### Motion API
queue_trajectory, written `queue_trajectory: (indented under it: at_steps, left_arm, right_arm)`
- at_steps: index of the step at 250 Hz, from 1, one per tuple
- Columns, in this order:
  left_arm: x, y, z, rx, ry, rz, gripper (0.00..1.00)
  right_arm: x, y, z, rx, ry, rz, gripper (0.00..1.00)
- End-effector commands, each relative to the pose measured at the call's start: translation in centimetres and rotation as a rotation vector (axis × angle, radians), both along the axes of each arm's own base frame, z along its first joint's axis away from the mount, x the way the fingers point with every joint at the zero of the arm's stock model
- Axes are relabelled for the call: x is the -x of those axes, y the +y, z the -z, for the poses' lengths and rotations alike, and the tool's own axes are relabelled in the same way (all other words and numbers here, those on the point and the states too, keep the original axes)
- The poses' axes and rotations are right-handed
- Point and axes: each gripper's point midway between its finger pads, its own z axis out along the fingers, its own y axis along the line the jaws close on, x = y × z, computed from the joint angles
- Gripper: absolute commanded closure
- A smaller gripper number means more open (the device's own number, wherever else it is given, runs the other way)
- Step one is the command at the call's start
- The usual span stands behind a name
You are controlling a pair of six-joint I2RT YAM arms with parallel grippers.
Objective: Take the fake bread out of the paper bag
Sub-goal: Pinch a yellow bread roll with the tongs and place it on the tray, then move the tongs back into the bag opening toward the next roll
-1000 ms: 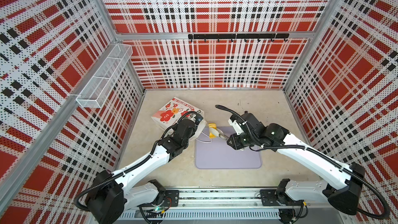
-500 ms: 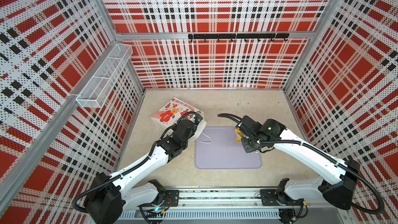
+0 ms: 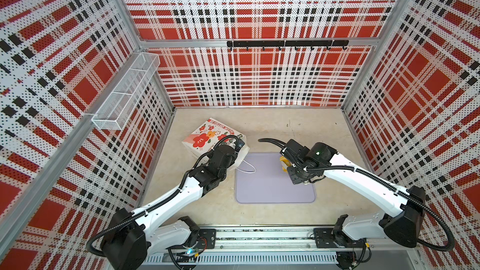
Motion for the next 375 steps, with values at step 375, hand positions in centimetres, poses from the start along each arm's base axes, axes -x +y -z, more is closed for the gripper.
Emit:
queue_trajectory:
  at_steps: [375]
  left_arm:
    - [1.5,0.1,0.7,0.017,0.005,0.003,1.0]
  right_arm:
    - [-5.6,23.3,-1.0,-1.11,0.124,-0.061,0.58]
